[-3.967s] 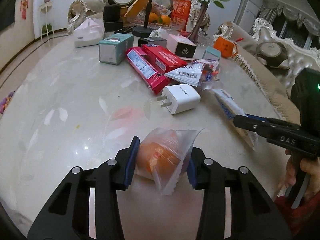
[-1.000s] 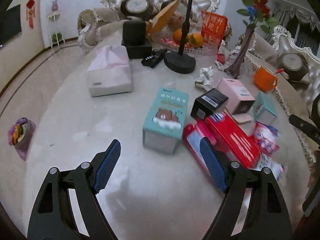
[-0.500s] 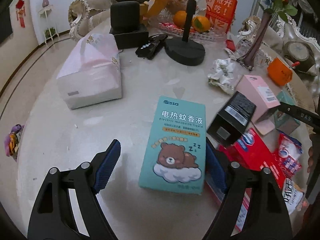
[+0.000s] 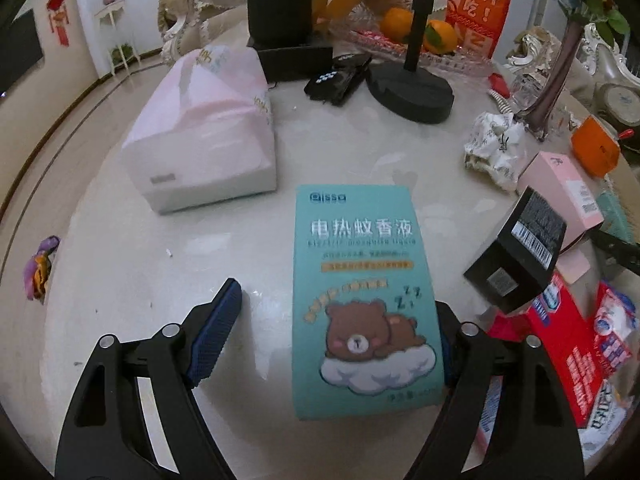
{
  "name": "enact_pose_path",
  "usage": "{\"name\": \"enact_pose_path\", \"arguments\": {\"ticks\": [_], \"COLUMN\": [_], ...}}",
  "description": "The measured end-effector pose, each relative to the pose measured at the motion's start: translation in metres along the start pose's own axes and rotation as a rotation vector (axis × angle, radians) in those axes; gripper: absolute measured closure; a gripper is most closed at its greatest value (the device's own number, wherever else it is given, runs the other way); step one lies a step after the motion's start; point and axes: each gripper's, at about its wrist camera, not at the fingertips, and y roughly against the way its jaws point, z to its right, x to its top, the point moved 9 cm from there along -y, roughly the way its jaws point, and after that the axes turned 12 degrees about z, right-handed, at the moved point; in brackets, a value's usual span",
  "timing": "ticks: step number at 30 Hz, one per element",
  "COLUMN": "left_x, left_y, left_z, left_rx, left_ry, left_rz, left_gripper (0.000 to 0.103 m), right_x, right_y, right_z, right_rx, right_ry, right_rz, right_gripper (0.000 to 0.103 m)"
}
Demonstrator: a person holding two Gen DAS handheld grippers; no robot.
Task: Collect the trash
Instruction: 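Grasp the teal mosquito-liquid box with the left gripper while the right grasps another teal box, then carry both teal boxes over the wastebasket and open both grippers to drop them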
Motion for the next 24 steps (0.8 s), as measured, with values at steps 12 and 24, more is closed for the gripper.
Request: {"name": "enact_pose_path", "arguments": {"ticks": [12, 24], "left_x": [-0.014, -0.107], "left_y": [0.068, 0.231], "left_z": [-0.016, 0.017], "left_rx": [-0.054, -0.212], "left_ry": [0.084, 0.042], "left_rz": [0.078, 0.220], "left_gripper": [0.053, 0.053], "right_x": [-0.009, -0.122], "right_y": [0.075, 0.217], "right_z": [0.003, -0.020], "right_rx": [0.149, 0.374], "right_ry": [-0.055, 0.008], "right_rz": [0.118, 0.212], "right_gripper": [0.058, 0.058]}}
